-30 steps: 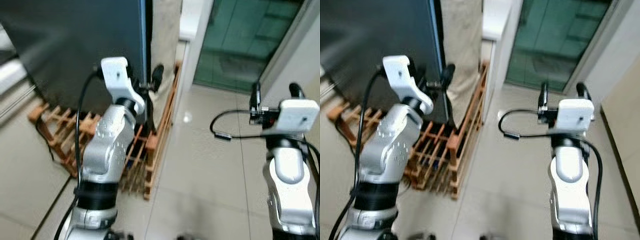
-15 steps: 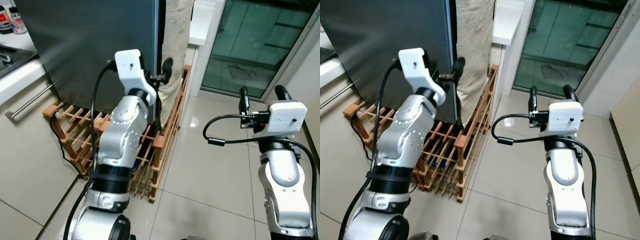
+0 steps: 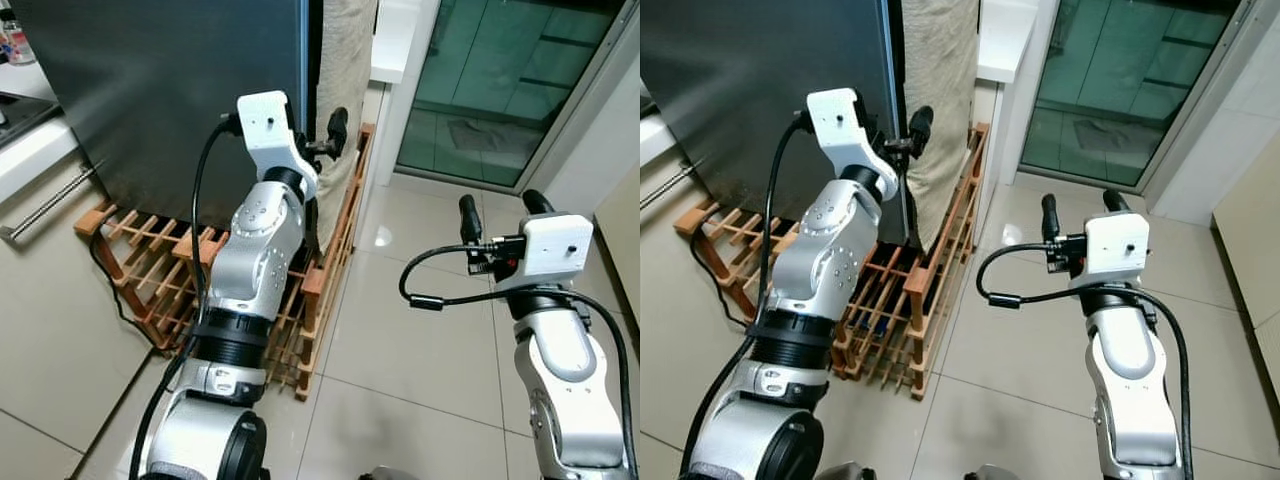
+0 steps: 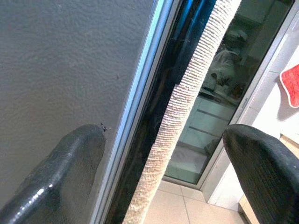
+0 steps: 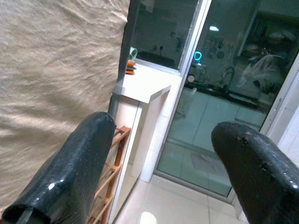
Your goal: Restocking fridge
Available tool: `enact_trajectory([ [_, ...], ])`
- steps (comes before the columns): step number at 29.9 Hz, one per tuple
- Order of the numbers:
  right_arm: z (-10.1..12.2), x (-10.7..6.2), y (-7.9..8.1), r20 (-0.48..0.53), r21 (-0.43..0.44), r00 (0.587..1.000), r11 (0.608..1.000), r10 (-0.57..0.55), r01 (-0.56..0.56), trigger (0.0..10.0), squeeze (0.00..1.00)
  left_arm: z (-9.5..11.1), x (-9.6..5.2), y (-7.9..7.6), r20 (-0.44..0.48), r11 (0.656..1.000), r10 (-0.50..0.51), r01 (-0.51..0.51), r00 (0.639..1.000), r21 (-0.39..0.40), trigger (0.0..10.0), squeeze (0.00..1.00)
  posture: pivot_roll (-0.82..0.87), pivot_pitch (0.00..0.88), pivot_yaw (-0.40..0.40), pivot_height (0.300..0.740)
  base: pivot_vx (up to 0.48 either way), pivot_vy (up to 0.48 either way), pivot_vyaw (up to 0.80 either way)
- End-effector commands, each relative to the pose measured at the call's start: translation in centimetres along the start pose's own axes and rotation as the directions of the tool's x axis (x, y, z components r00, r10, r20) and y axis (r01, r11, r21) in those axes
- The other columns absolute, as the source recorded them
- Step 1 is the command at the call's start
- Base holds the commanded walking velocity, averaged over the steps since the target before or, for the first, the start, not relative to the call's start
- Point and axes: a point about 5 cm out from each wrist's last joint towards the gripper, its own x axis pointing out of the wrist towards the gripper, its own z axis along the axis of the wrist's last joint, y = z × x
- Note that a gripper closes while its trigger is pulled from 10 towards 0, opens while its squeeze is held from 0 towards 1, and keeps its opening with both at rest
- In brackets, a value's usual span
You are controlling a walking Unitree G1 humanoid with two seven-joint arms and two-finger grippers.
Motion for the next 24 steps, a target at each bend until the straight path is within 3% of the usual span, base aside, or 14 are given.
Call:
enact_trajectory([
  [1, 0.4, -0.1, -0.2, 0.008, 0.004, 1.0, 1.0, -0.004, 0.004, 10.0, 0.0, 0.1, 0.5, -1.9, 0.004, 0.999, -0.037, 0.037, 0.999, -0.017, 10.0, 0.0, -0.23, 0.066, -0.027, 0.711, 0.0, 0.0, 0.0],
  [8, 0.3, -0.7, 0.3, -0.004, 0.012, 1.0, 1.0, -0.008, 0.008, 10.0, 0.0, -1.0, 1.3, -1.4, -0.039, 0.999, -0.033, 0.033, 0.999, 0.007, 10.0, 0.0, -0.23, 0.079, -0.008, 0.711, 0.0, 0.0, 0.0],
  [17, 0.3, -1.2, 0.0, -0.011, 0.006, 0.999, 0.999, -0.032, 0.032, 10.0, 0.0, -0.7, 2.1, -2.2, -0.04, 0.998, -0.061, 0.061, 0.997, -0.008, 10.0, 0.0, -0.24, 0.088, 0.006, 0.711, 0.0, 0.0, 0.0],
  [22, 0.3, -1.3, 0.0, -0.016, 0.002, 0.999, 0.999, -0.035, 0.035, 10.0, 0.0, -0.5, 2.0, -2.9, -0.035, 0.995, -0.089, 0.088, 0.995, -0.04, 10.0, 0.0, -0.25, 0.087, 0.01, 0.711, 0.0, 0.0, 0.0],
  [24, 0.4, -1.3, -0.2, -0.012, -0.002, 0.999, 0.999, -0.043, 0.043, 10.0, 0.0, -0.6, 1.3, -2.1, -0.042, 0.996, -0.09, 0.089, 0.995, -0.029, 10.0, 0.0, -0.26, 0.083, 0.014, 0.711, 0.0, 0.0, 0.0],
])
